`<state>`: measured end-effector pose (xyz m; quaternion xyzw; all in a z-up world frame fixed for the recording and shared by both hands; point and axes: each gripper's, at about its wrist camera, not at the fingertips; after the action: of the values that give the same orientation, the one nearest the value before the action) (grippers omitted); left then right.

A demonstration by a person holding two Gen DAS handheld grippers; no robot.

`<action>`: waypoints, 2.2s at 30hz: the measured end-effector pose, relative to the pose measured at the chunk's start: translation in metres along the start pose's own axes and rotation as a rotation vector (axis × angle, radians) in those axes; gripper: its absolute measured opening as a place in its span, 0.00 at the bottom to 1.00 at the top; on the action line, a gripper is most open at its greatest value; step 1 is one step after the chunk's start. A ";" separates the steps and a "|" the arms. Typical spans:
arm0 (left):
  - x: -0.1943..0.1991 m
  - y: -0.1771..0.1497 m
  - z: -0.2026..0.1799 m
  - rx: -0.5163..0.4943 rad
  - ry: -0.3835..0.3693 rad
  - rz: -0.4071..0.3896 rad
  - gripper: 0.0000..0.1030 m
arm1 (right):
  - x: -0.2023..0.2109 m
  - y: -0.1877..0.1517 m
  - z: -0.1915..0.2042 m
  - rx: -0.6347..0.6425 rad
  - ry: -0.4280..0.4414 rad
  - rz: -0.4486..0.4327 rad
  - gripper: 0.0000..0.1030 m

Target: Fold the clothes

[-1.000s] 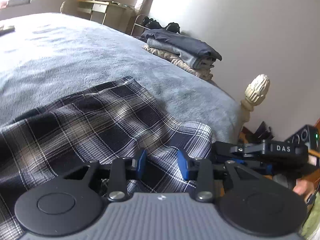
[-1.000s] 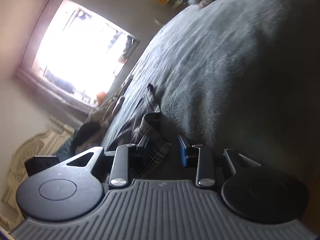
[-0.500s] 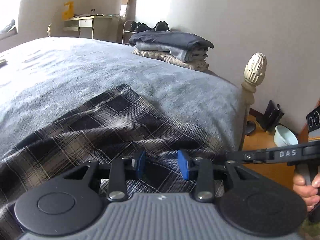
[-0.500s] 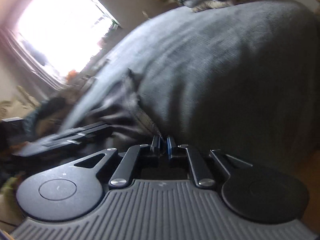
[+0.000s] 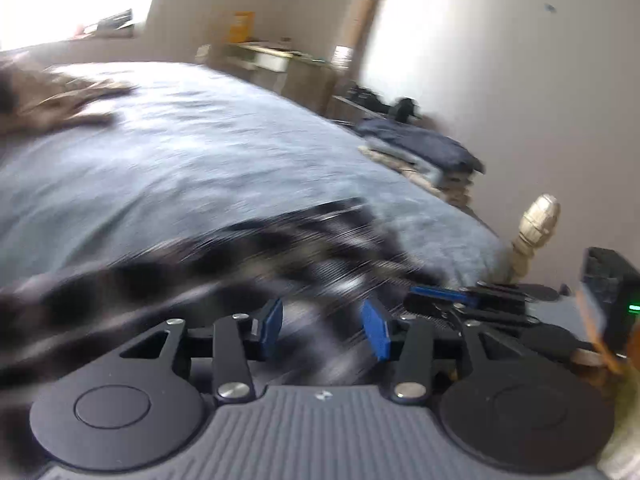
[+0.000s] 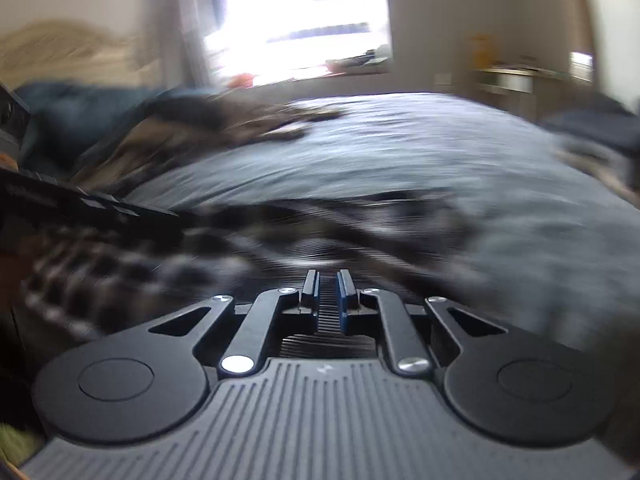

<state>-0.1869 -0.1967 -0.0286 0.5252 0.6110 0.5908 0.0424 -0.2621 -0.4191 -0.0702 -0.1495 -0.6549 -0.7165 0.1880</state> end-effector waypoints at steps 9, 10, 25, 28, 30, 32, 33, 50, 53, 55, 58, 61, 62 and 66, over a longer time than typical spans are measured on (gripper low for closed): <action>0.109 -0.061 0.091 0.305 0.237 -0.091 0.51 | 0.004 0.015 -0.074 -0.132 -0.373 0.085 0.10; 0.120 -0.066 0.100 0.329 0.255 -0.110 0.51 | 0.007 0.023 -0.066 -0.127 -0.355 0.068 0.10; 0.210 -0.098 0.196 0.442 0.413 -0.335 0.55 | -0.141 0.116 0.229 0.148 0.482 0.240 0.10; 0.210 -0.102 0.215 0.460 0.387 -0.367 0.55 | -0.172 0.136 0.244 0.045 0.553 0.315 0.10; 0.207 -0.106 0.227 0.465 0.373 -0.373 0.55 | -0.199 0.146 0.260 -0.018 0.594 0.393 0.11; 0.203 -0.113 0.233 0.474 0.361 -0.374 0.55 | -0.228 0.148 0.280 -0.036 0.612 0.471 0.13; 0.203 -0.116 0.236 0.479 0.353 -0.375 0.55 | -0.243 0.147 0.292 -0.033 0.618 0.513 0.13; 0.220 -0.173 0.275 0.527 0.163 -0.525 0.56 | -0.396 0.168 0.391 -0.162 0.547 0.648 0.05; 0.220 -0.174 0.275 0.523 0.151 -0.524 0.57 | -0.412 0.172 0.390 -0.209 0.531 0.628 0.02; 0.221 -0.176 0.273 0.521 0.150 -0.521 0.57 | -0.414 0.173 0.394 -0.183 0.517 0.598 0.02; 0.222 -0.178 0.272 0.524 0.148 -0.523 0.57 | -0.407 0.179 0.392 -0.141 0.525 0.616 0.06; 0.224 -0.180 0.272 0.529 0.149 -0.525 0.57 | -0.389 0.196 0.374 -0.109 0.552 0.641 0.18; 0.225 -0.180 0.273 0.531 0.150 -0.525 0.57 | -0.382 0.202 0.369 -0.099 0.562 0.641 0.30; 0.226 -0.180 0.273 0.529 0.158 -0.522 0.57 | -0.349 0.215 0.347 0.014 0.585 0.639 0.43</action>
<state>-0.2103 0.1889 -0.1194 0.2977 0.8570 0.4205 0.0071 0.1358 -0.0638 -0.0073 -0.1340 -0.4998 -0.6300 0.5791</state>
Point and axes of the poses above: each gripper's, at about its wrist camera, not at the fingertips, and x roughly against the way its jaws point, z to its left, y to its top, and after that the axes turned 1 degree about z, right-handed
